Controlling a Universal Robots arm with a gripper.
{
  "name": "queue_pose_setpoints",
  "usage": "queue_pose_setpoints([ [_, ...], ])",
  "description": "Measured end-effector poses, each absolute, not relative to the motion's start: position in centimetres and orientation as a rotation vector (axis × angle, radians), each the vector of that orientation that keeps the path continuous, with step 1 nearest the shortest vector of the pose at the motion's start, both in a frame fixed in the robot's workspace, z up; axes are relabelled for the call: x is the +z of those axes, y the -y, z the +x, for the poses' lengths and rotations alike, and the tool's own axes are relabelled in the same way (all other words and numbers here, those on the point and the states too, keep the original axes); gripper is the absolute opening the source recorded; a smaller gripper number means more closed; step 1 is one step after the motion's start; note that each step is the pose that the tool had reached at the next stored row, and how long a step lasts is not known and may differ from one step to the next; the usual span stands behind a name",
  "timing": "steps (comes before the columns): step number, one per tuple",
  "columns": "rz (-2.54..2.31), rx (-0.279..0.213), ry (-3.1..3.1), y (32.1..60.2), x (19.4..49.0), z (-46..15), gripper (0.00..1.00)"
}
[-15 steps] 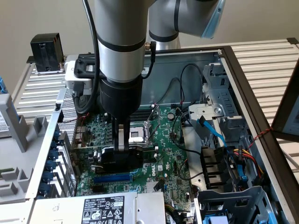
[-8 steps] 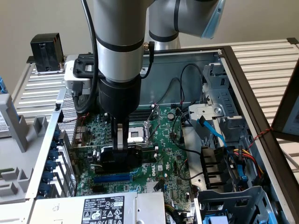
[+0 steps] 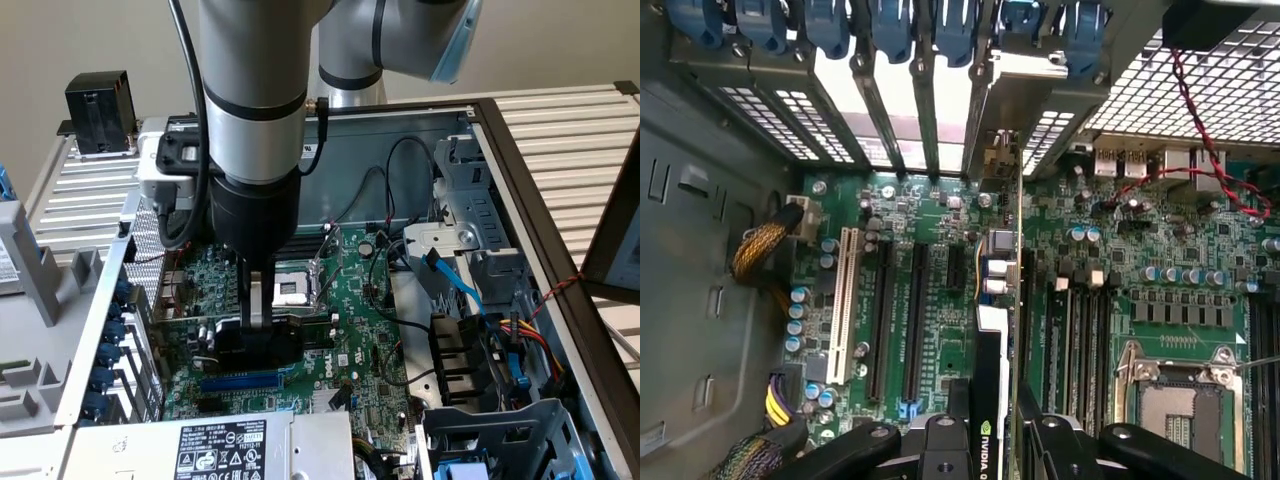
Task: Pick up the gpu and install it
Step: 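Insert the gpu into the slot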
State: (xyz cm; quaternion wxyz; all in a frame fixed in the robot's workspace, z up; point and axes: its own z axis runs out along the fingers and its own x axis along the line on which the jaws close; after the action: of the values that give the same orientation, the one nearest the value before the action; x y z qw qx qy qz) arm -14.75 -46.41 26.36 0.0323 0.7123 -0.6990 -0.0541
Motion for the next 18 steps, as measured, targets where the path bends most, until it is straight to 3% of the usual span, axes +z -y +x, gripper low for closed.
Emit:
queue_pose_setpoints([
  [18,2.195,-0.176,2.158,46.52,25.96,-15.06,0.27],
])
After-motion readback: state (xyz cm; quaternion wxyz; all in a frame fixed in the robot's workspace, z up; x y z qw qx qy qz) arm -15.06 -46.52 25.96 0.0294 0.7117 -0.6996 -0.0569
